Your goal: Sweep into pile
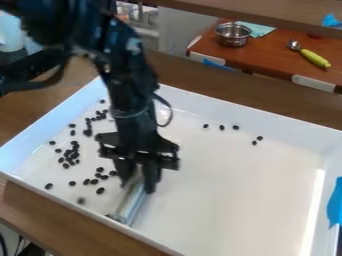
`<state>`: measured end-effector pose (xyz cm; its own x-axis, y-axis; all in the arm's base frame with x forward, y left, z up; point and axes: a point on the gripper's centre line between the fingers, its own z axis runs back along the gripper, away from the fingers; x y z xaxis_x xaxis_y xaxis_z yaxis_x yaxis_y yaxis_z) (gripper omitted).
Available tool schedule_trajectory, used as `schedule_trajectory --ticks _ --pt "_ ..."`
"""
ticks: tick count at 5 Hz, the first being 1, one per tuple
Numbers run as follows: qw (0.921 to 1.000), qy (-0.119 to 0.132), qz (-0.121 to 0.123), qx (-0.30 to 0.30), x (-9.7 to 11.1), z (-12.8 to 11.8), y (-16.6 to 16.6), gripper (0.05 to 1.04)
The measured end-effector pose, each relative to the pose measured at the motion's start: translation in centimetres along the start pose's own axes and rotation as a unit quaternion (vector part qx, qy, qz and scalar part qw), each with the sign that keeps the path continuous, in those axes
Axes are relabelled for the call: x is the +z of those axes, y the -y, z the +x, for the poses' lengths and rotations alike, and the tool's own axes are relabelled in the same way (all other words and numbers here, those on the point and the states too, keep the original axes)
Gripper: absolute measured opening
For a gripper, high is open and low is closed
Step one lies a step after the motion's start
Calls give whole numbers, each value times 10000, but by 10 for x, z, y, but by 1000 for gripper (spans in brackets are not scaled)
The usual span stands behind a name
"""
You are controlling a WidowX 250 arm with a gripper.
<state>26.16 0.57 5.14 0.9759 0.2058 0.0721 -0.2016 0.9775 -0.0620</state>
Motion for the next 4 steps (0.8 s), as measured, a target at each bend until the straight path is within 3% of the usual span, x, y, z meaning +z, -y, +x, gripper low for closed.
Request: schedule_trajectory --ticks 1,2,3,4 --pt "9992 341 115 -156 -1 9 -26 388" --pt "9987 419 249 -166 2 15 -65 388" --pt "9983 237 373 -377 4 15 -81 388" --pt "9965 94 754 -349 11 11 -116 382"
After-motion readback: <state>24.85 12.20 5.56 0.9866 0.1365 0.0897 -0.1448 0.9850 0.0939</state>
